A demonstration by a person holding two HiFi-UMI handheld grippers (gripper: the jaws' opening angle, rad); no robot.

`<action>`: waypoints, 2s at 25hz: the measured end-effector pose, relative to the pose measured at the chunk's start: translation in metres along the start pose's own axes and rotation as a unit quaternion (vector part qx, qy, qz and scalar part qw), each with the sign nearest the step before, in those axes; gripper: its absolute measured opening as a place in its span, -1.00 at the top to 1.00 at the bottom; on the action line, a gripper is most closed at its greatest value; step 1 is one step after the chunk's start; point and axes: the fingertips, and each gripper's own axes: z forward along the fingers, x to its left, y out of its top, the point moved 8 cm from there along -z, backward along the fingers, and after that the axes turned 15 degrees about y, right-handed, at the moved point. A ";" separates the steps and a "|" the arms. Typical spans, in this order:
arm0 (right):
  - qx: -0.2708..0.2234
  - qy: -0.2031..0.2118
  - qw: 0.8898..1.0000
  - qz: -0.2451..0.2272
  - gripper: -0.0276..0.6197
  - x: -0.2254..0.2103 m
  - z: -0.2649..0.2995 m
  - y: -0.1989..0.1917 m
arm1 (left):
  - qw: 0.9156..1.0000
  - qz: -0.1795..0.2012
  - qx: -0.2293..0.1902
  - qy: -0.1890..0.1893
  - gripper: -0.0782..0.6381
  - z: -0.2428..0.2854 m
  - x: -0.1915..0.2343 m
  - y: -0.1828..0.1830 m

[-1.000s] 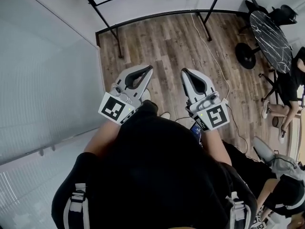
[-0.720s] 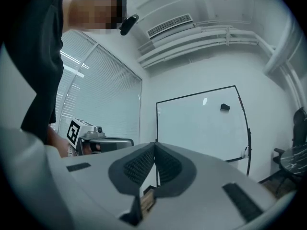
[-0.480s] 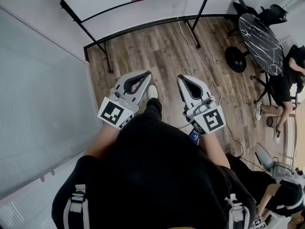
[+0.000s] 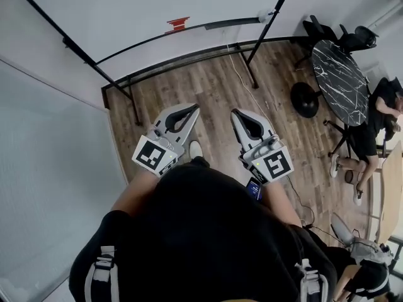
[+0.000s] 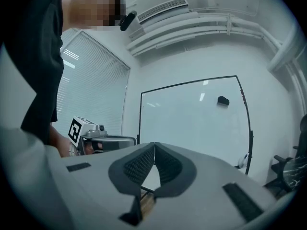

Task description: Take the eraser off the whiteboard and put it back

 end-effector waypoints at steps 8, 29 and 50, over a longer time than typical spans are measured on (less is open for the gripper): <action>0.009 -0.014 1.000 -0.002 0.91 -0.107 0.081 0.003 | 1.000 -0.007 -0.006 -0.011 0.77 0.103 0.093 -0.005; 0.016 -0.011 0.999 -0.048 0.91 -0.369 0.131 -0.001 | 0.999 0.006 0.007 0.034 0.77 0.319 0.175 -0.005; 0.055 0.017 0.948 -0.313 0.55 -0.643 0.148 0.121 | 0.988 0.047 -0.014 0.147 0.77 0.553 0.179 0.048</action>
